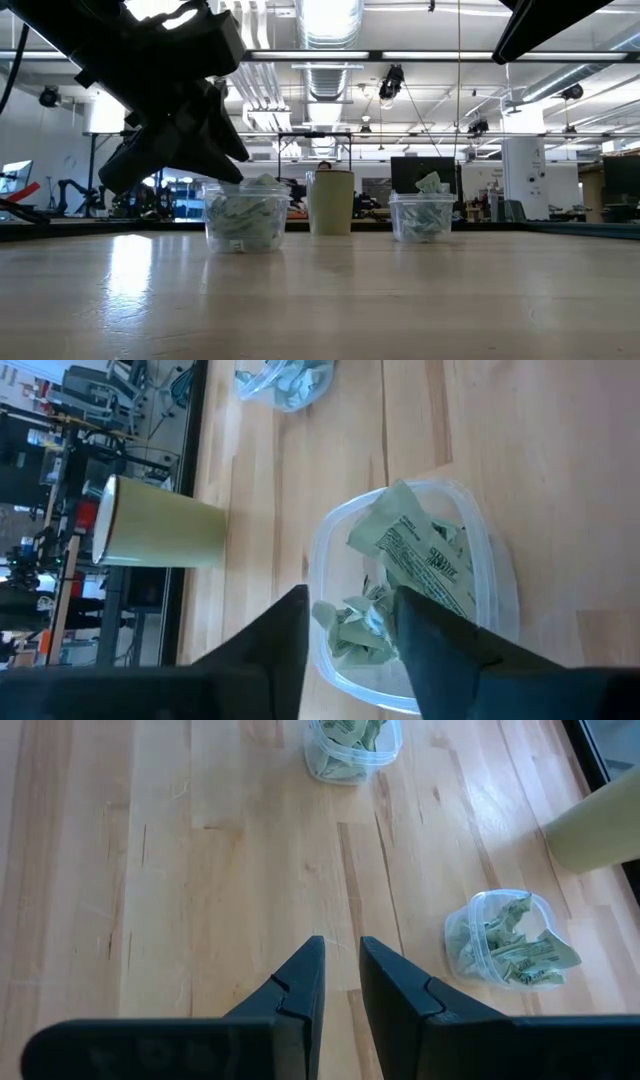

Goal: Pick and place Stevia / Truvia into bins
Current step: Put the green stevia packet into the left transparent container, then return to Home Position

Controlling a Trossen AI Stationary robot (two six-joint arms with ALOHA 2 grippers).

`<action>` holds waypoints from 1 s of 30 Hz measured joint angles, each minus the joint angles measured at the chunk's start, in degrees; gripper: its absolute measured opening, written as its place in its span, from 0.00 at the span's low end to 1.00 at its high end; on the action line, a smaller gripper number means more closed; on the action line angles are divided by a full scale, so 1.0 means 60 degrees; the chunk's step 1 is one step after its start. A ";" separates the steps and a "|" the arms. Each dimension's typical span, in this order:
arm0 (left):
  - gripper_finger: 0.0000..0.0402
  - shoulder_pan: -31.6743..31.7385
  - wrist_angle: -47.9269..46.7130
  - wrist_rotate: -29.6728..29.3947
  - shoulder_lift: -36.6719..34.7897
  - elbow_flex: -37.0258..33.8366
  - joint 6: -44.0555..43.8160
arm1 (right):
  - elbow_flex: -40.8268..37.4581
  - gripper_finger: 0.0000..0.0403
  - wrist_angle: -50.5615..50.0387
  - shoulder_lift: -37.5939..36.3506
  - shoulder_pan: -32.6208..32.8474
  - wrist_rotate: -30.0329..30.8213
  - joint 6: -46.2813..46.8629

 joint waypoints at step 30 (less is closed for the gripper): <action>0.39 -0.1024 0.0746 -0.1894 -0.4014 -0.0605 0.1003 | 0.0163 0.14 0.2331 -0.0010 0.0095 0.3490 -0.4077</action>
